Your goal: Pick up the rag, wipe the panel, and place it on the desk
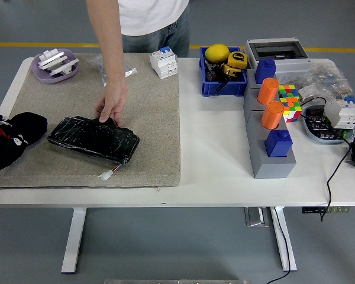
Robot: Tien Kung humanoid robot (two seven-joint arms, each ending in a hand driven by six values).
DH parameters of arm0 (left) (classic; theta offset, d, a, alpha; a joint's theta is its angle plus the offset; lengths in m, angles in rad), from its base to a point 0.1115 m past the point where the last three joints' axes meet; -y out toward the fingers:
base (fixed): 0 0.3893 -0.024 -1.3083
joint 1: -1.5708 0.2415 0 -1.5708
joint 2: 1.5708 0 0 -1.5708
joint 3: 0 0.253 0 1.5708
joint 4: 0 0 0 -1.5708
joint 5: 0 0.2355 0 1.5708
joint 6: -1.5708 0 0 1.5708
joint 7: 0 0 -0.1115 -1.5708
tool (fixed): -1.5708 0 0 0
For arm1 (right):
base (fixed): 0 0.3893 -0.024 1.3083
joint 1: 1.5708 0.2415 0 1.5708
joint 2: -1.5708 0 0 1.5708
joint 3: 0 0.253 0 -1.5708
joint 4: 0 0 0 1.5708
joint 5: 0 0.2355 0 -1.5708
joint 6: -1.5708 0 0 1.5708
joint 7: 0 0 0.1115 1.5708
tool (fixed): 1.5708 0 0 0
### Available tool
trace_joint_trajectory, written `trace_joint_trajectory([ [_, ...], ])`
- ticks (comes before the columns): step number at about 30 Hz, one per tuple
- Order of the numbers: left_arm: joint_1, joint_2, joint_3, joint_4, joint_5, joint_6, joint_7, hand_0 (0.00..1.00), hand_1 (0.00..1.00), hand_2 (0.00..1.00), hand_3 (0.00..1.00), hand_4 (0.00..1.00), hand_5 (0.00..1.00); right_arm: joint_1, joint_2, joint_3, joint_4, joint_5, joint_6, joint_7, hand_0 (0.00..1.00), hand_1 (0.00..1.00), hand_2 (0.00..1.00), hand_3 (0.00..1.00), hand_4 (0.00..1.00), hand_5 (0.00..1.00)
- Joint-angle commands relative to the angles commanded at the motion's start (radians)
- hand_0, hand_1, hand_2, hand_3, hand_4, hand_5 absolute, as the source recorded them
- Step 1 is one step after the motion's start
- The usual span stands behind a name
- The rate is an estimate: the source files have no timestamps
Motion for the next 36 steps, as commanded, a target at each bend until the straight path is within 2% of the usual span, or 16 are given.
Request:
trace_joint_trajectory([
  [1, 0.002, 0.000, -0.007, -0.007, 0.003, 0.002, 0.000, 0.191, 0.208, 0.475, 0.440, 0.198, 0.002, 0.000, 0.000, -0.001, 0.000, 0.001, 0.000, 0.000, 0.778, 0.661, 0.708, 0.664, 0.998, 0.515],
  [2, 0.005, 0.001, -0.014, -0.016, 0.008, 0.004, 0.000, 0.188, 0.179, 0.460, 0.421, 0.148, 0.002, 0.000, 0.000, -0.002, 0.000, 0.002, 0.000, 0.000, 0.778, 0.662, 0.708, 0.663, 0.998, 0.515],
  [4, 0.012, 0.001, -0.031, -0.040, 0.019, 0.006, 0.003, 0.188, 0.179, 0.460, 0.421, 0.148, 0.002, 0.001, 0.000, -0.002, 0.000, 0.002, 0.001, -0.001, 0.778, 0.662, 0.708, 0.663, 0.998, 0.515],
  [7, 0.033, 0.000, -0.072, -0.111, 0.048, 0.020, 0.010, 0.188, 0.179, 0.460, 0.421, 0.148, 0.002, 0.000, 0.000, -0.002, 0.001, 0.001, 0.001, -0.001, 0.778, 0.662, 0.708, 0.663, 0.998, 0.515],
  [9, 0.048, -0.003, -0.090, -0.161, 0.066, 0.039, 0.005, 0.191, 0.179, 0.459, 0.417, 0.154, 0.002, -0.001, 0.001, -0.003, 0.000, 0.002, 0.002, -0.002, 0.778, 0.662, 0.708, 0.665, 0.998, 0.514],
  [11, 0.055, -0.007, -0.092, -0.191, 0.076, 0.057, 0.000, 0.191, 0.179, 0.459, 0.417, 0.154, 0.002, -0.002, 0.001, -0.002, 0.001, 0.001, 0.002, -0.002, 0.778, 0.662, 0.708, 0.665, 0.998, 0.514],
  [13, 0.059, -0.011, -0.078, -0.214, 0.100, 0.093, -0.011, 0.191, 0.179, 0.459, 0.417, 0.154, 0.002, -0.001, 0.002, -0.002, 0.001, 0.001, 0.003, -0.002, 0.778, 0.662, 0.708, 0.665, 0.998, 0.514],
  [17, 0.052, -0.016, -0.028, -0.213, 0.166, 0.182, -0.022, 0.194, 0.166, 0.456, 0.415, 0.135, 0.002, 0.001, 0.002, 0.001, 0.001, 0.000, 0.004, -0.002, 0.779, 0.662, 0.708, 0.665, 0.998, 0.514],
  [20, 0.052, -0.022, 0.007, -0.204, 0.164, 0.212, -0.017, 0.194, 0.168, 0.460, 0.418, 0.133, 0.002, 0.002, 0.002, 0.003, 0.000, 0.000, 0.004, -0.002, 0.778, 0.662, 0.708, 0.665, 0.998, 0.514],
  [30, 0.050, -0.059, 0.080, -0.196, 0.129, 0.219, -0.005, 0.194, 0.166, 0.460, 0.419, 0.127, 0.002, -0.001, 0.002, 0.001, 0.000, 0.001, 0.005, -0.002, 0.778, 0.662, 0.707, 0.665, 0.998, 0.514],
  [36, 0.034, -0.082, 0.130, -0.167, 0.107, 0.215, 0.002, 0.195, 0.165, 0.459, 0.418, 0.124, 0.002, -0.001, 0.003, 0.001, 0.001, -0.001, 0.005, -0.002, 0.778, 0.662, 0.708, 0.665, 0.998, 0.513],
])
